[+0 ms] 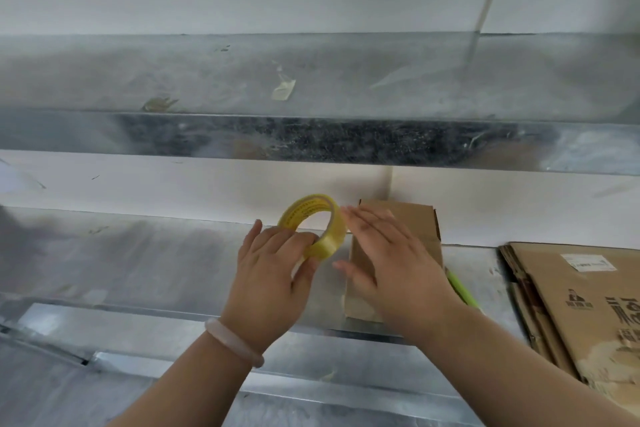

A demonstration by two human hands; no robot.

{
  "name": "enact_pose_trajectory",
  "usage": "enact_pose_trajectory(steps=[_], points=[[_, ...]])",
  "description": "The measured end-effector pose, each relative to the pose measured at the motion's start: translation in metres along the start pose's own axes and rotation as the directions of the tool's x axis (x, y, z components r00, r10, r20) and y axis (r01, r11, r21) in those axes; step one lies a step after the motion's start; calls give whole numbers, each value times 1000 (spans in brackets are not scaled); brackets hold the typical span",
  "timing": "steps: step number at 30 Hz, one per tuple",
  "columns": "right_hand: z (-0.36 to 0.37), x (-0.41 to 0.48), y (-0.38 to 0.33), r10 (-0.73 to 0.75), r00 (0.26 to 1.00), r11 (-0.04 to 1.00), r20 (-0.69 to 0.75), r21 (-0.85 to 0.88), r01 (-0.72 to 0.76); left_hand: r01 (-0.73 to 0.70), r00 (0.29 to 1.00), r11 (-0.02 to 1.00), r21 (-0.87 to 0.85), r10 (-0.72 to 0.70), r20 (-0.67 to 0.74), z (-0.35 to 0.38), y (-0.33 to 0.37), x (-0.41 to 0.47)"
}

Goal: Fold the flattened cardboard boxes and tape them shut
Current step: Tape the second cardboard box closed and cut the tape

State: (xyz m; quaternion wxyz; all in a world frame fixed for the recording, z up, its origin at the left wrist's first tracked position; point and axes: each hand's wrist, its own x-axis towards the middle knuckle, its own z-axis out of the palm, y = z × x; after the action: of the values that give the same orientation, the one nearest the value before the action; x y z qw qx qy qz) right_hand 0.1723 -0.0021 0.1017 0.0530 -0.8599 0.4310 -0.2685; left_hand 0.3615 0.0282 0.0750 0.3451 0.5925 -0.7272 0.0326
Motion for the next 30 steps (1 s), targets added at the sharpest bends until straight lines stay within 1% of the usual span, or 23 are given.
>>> enact_pose_trajectory(steps=[2, 4, 6, 8, 12, 15, 17, 18, 20, 22, 25, 26, 28, 30], points=[[-1, 1, 1, 36, 998, 995, -49, 96, -31, -42, 999, 999, -23, 42, 10, -6, 5, 2], [-5, 1, 3, 123, 987, 974, -104, 202, -101, -69, 997, 997, -29, 70, 42, -11, 7, 2], [-9, 4, 3, 218, 970, 939, -104, 292, -180, -79, 995, 996, -38, 81, 56, -15, 11, 3], [-12, 6, 4, 258, 965, 919, -52, 321, -229, -91, 994, 994, -54, 95, 62, -19, 14, 6], [-21, 7, 6, 253, 966, 908, 50, 332, -255, -105, 985, 992, -75, 114, 129, -29, 20, 13], [-30, 4, 10, 281, 957, 889, 70, 358, -287, -87, 981, 995, -56, 96, 169, -36, 21, 17], [-35, 0, 11, 300, 951, 873, 68, 382, -303, -41, 980, 998, -44, 48, 191, -39, 22, 22], [-36, -1, 11, 312, 947, 863, 71, 395, -314, -23, 982, 999, -44, 31, 188, -40, 23, 24], [-37, -4, 10, 341, 936, 838, 88, 422, -345, -35, 985, 998, -42, 42, 166, -43, 25, 28], [-37, -4, 9, 390, 909, 786, 145, 462, -411, -82, 983, 996, -42, 88, 159, -46, 28, 31], [-41, -1, 6, 446, 860, 619, 249, 608, -497, -139, 978, 988, -60, 147, 149, -50, 32, 34], [-43, 1, 4, 450, 853, 584, 264, 635, -505, -146, 976, 988, -57, 153, 151, -51, 33, 35], [-45, 3, 1, 430, 862, 596, 267, 633, -494, -155, 973, 986, -54, 162, 164, -54, 34, 37], [-46, 3, 0, 400, 879, 660, 259, 584, -473, -168, 968, 983, -78, 179, 176, -57, 33, 40]])
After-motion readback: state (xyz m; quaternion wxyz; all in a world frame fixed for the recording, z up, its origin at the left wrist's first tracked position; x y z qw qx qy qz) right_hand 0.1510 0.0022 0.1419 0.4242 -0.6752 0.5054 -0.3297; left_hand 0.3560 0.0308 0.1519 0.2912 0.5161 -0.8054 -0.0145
